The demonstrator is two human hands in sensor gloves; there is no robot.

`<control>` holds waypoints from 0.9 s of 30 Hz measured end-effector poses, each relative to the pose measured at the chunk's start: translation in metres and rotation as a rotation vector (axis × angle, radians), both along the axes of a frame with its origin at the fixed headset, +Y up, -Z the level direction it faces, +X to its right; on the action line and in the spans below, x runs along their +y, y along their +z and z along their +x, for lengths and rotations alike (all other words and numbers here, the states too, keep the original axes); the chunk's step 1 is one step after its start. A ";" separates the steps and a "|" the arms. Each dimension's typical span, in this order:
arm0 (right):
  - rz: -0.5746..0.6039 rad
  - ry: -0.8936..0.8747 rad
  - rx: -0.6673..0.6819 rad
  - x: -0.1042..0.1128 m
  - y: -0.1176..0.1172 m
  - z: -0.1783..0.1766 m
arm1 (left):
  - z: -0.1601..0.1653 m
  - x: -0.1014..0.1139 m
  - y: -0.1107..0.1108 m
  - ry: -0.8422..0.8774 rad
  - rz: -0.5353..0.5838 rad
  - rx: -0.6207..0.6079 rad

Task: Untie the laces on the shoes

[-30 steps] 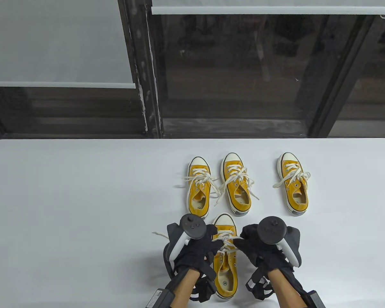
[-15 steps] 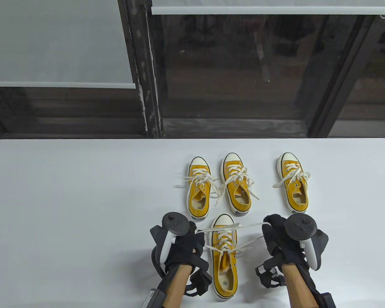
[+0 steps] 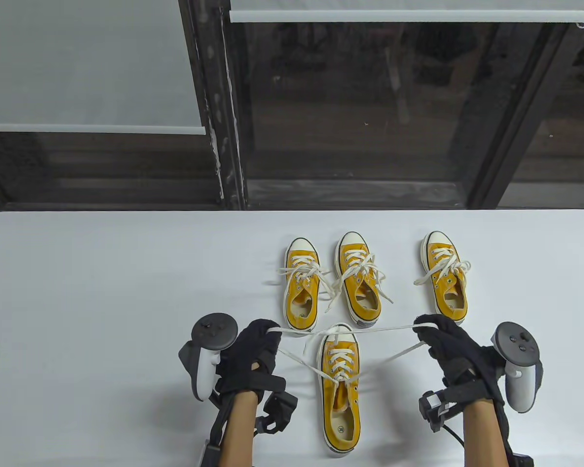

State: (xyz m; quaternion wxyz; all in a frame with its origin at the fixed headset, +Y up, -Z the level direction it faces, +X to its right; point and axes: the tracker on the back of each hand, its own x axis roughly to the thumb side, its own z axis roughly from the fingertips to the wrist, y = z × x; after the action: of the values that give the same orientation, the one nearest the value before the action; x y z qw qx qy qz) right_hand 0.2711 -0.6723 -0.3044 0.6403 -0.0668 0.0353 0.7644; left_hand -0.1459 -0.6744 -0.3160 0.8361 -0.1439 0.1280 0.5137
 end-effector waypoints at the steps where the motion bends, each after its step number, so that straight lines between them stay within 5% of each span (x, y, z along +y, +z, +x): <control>1: 0.035 0.039 -0.039 0.005 0.003 0.003 | -0.006 0.002 0.001 0.007 0.005 0.014; 7: 0.085 0.261 -0.234 0.018 0.016 0.016 | -0.039 -0.001 0.006 0.013 -0.030 0.138; 17: -0.147 0.596 -0.480 -0.019 0.008 0.024 | -0.056 -0.032 0.002 -0.267 -0.253 0.251; 21: -0.158 0.624 -0.478 -0.024 0.008 0.029 | -0.036 -0.018 -0.002 -0.450 -0.185 0.158; 27: -0.111 0.615 -0.339 -0.023 0.002 0.011 | 0.023 -0.011 -0.008 -0.369 -0.019 -0.212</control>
State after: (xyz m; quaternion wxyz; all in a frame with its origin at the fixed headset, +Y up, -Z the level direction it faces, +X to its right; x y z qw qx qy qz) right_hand 0.2822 -0.6955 -0.3020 0.3724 -0.2349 -0.0515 0.8964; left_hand -0.1230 -0.6850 -0.3237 0.9233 -0.1792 0.0685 0.3329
